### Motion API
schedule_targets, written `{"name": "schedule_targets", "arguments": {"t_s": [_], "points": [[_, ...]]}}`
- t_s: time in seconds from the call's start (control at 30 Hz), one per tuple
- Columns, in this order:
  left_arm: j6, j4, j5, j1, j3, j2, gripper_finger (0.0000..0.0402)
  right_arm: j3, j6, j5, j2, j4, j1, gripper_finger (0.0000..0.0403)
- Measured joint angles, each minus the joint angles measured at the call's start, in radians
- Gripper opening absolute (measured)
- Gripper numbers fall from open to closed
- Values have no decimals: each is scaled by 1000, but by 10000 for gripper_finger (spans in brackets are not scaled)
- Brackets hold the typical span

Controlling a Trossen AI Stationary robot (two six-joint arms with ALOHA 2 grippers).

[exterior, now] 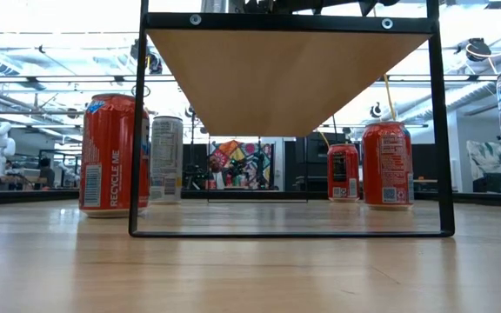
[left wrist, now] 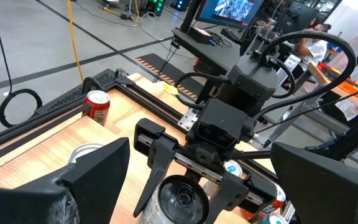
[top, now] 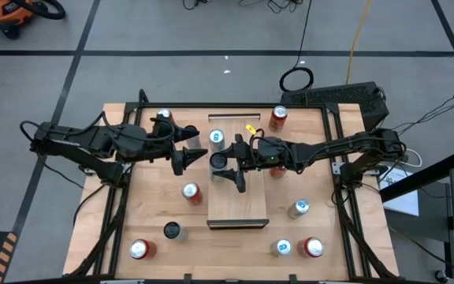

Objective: Place canned beverage on shelf
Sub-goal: Put the top right white and yellow soda can on the shelf

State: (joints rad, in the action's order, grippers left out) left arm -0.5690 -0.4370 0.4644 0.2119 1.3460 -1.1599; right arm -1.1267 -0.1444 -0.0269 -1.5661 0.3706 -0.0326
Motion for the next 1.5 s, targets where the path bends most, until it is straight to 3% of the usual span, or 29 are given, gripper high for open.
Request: {"name": "schedule_targets", "arguments": {"t_s": [0.43,1.0,1.27,1.5], "points": [[1,-16,0,0,0,0,393,-6,-27,0,1,1,0,323],[-2,-26,0,7,0,0,393,-31,-27,12,45,-53,0,325],[-2,-23,4,7,0,0,393,-32,-27,39,145,-117,11,325],[-2,-21,5,7,0,0,393,-32,-27,57,286,-284,11,325]]}}
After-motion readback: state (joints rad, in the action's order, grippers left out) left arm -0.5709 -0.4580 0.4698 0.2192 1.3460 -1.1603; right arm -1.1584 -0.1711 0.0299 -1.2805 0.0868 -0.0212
